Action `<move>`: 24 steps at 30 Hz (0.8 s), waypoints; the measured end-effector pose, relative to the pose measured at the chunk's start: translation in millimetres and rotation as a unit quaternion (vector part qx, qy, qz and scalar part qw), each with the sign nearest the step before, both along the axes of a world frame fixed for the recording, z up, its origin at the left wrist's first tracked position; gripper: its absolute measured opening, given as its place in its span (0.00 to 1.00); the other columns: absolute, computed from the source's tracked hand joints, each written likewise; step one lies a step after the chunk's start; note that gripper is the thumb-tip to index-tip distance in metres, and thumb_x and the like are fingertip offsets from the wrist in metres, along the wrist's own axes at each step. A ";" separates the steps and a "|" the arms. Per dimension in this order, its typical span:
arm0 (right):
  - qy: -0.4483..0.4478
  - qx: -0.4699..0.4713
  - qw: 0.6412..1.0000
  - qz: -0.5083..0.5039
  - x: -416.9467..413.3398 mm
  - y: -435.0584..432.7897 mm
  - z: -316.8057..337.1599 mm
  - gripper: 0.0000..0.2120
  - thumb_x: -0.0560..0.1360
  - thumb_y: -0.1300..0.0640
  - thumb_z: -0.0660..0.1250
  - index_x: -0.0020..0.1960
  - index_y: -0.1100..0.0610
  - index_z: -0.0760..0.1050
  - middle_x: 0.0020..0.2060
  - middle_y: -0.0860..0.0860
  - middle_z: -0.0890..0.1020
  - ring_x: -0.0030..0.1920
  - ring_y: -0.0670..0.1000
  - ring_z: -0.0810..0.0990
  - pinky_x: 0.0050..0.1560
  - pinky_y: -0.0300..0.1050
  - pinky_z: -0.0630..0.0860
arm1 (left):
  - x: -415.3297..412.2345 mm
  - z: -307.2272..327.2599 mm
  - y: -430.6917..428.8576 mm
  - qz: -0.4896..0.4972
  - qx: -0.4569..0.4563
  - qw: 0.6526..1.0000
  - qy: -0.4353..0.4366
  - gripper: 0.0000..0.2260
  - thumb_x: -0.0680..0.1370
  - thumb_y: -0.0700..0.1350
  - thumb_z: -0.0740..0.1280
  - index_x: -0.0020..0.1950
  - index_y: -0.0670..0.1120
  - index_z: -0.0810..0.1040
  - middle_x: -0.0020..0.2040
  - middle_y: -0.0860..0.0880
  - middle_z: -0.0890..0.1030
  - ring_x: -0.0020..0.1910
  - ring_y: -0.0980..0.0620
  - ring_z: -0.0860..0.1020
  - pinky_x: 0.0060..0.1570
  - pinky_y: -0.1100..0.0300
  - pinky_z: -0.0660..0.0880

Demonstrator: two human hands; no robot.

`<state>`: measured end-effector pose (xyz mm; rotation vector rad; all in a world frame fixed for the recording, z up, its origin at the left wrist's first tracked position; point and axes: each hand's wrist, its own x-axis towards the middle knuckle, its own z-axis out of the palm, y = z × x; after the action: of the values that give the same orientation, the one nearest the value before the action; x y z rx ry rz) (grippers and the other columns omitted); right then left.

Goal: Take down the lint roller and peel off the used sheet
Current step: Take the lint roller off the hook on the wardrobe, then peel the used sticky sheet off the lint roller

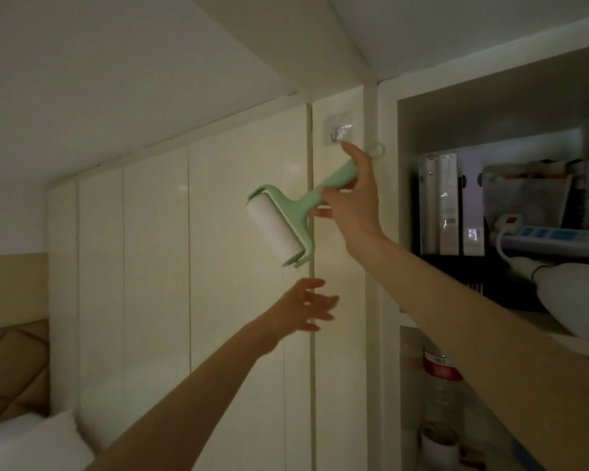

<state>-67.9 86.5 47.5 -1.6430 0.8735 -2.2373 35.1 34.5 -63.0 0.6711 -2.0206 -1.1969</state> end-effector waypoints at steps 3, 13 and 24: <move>-0.134 0.008 0.988 0.075 6.0 14.8 -40.9 0.33 0.68 0.74 0.66 0.64 0.45 0.65 0.60 0.55 0.70 0.51 0.57 0.80 0.40 0.48 0.83 | -5.3 -26.2 18.5 0.008 -0.024 0.996 0.090 0.38 0.72 0.54 0.68 0.76 0.53 0.49 0.68 0.51 0.69 0.61 0.54 0.75 0.55 0.59 0.75; -0.121 0.210 0.961 0.130 16.7 75.0 -204.3 0.12 0.77 0.51 0.57 0.55 0.56 0.73 0.28 0.57 0.82 0.23 0.53 0.79 0.23 0.40 0.76 | 15.6 -60.4 62.0 0.027 0.090 0.894 0.438 0.18 0.80 0.49 0.55 0.68 0.46 0.69 0.57 0.43 0.82 0.57 0.48 0.81 0.56 0.51 0.78; 0.098 0.350 0.930 0.057 -11.6 94.0 -205.1 0.14 0.71 0.56 0.67 0.57 0.51 0.74 0.39 0.52 0.83 0.30 0.48 0.81 0.28 0.38 0.78 | 41.9 -99.9 78.1 0.048 0.197 0.915 0.349 0.14 0.79 0.46 0.56 0.50 0.40 0.78 0.35 0.45 0.80 0.25 0.55 0.74 0.25 0.64 0.72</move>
<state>-79.5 180.4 -157.5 -1.5068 1.3784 -1.4312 77.0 112.6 -162.9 0.4266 -1.1540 -1.5299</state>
